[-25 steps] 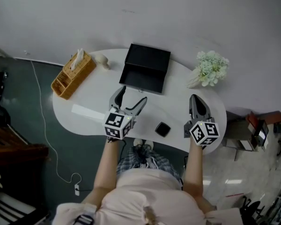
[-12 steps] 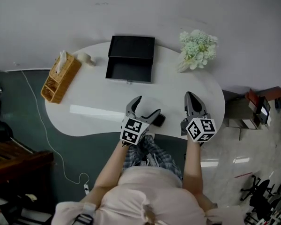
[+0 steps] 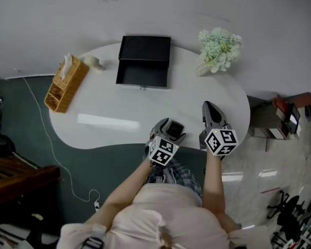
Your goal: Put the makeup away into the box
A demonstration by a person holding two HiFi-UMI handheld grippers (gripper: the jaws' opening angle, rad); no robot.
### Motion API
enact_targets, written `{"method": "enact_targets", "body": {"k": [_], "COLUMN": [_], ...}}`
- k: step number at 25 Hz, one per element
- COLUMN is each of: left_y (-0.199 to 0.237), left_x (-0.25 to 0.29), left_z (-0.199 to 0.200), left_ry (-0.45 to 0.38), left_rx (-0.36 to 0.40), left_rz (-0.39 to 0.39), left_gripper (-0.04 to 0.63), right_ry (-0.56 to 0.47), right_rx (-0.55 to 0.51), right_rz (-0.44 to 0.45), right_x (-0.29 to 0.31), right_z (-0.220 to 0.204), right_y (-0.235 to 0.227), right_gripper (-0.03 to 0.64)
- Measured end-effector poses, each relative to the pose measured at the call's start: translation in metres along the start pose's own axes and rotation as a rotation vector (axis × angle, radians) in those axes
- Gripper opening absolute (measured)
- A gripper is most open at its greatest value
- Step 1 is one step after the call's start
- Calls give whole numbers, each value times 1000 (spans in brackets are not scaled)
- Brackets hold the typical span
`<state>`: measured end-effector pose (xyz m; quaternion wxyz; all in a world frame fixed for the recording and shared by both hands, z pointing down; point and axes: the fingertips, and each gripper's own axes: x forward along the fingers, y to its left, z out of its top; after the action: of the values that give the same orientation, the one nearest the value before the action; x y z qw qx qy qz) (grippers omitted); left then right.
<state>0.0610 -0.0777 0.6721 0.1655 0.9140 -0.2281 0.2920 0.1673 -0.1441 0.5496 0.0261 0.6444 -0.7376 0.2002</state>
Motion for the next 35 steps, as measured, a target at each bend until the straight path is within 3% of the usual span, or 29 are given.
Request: {"method": "enact_targets", "body": {"k": [7,19,24,28,35], "left_y": [-6,3,9,13,39], "left_x": [17,26,25,22,7], "left_z": [-25,-34,-32,-26,10], "left_ry": [87,134,140,122,17], "left_rx": [15,-14,-21,-12,-18], "left_rz": [46,87,92,99,157], "left_gripper": [394,391,354,350,349], "right_ry": [4,-1,3,5,4], "right_rx": [2,8,14,16,5], "right_rz": [4,-16,-17,-7,30], "right_x": [-5,-18,-15,-10,8], "right_z": [-3,-4,-5,-5,3], "right_y": [-1,-10,-13,-13,-2], "right_gripper": [15,15,15,15,15]}}
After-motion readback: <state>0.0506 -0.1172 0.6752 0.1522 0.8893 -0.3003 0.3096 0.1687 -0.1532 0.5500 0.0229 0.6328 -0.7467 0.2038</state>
